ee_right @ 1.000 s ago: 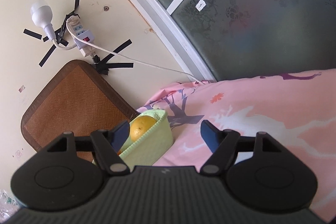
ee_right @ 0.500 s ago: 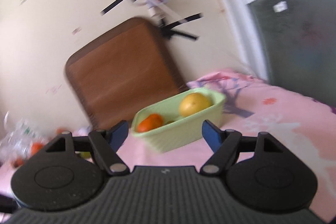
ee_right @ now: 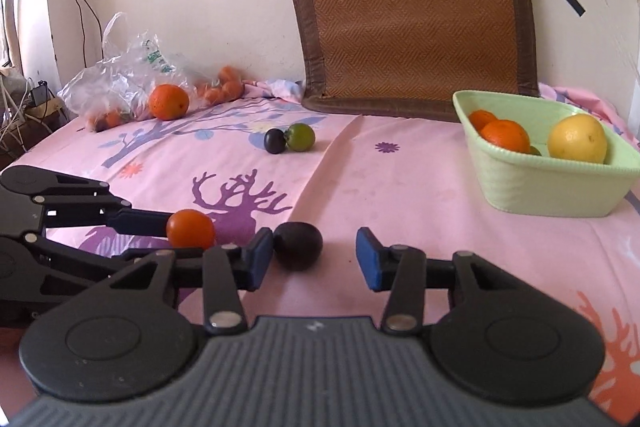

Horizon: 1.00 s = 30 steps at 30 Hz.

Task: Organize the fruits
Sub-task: 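Grasp the dark plum with the right gripper while the left gripper holds the tomato, then lower the tomato and plum into the basket and open both grippers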

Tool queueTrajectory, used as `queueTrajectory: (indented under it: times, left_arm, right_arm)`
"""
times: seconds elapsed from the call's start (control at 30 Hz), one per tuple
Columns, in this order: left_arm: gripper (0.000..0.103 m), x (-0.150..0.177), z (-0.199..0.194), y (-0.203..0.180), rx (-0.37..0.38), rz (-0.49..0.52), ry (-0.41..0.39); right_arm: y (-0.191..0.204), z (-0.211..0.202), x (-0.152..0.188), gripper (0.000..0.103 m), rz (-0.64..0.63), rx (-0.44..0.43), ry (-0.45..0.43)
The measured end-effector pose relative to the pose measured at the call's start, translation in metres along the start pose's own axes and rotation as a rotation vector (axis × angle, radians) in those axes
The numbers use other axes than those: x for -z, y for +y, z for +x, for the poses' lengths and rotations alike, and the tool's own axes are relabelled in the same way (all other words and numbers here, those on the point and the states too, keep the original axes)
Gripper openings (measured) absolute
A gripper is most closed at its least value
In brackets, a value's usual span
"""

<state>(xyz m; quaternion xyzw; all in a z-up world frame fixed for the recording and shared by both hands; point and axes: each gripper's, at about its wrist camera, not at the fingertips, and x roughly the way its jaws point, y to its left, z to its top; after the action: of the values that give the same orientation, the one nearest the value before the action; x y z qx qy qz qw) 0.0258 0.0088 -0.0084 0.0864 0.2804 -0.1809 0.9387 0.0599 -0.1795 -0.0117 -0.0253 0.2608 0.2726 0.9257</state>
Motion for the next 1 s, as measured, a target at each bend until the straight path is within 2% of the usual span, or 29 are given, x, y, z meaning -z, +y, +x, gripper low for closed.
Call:
queueTrajectory:
  times: [0.1, 0.23, 0.33, 0.5, 0.6, 0.77, 0.9, 1.0]
  left_arm:
    - [0.030, -0.001, 0.002, 0.002, 0.008, -0.019, -0.003]
    - [0.029, -0.005, 0.004, 0.002, 0.008, -0.024, -0.007]
    - [0.029, -0.014, 0.008, 0.002, 0.022, -0.041, -0.017]
    - [0.029, -0.048, 0.020, -0.008, 0.065, -0.031, -0.049]
    - [0.029, -0.078, 0.035, -0.023, 0.095, -0.003, -0.072]
    - [0.029, -0.133, 0.072, -0.054, 0.123, 0.049, -0.112]
    - [0.029, -0.164, 0.117, -0.069, 0.142, 0.047, -0.070]
    - [0.030, -0.176, 0.147, -0.078, 0.166, 0.047, -0.032]
  right_arm:
    - [0.005, 0.004, 0.001, 0.030, -0.012, -0.046, 0.032]
    - [0.003, 0.000, 0.002, 0.030, -0.007, -0.048, 0.022]
    - [-0.009, -0.012, -0.001, 0.030, 0.028, -0.017, -0.039]
    - [-0.045, -0.037, -0.013, 0.030, 0.039, 0.115, -0.164]
    - [-0.077, -0.047, -0.022, 0.030, 0.072, 0.184, -0.205]
    - [-0.121, -0.048, -0.031, 0.030, 0.109, 0.261, -0.231]
    - [-0.144, -0.032, -0.032, 0.030, 0.140, 0.273, -0.204]
    - [-0.150, -0.023, -0.031, 0.031, 0.154, 0.262, -0.209]
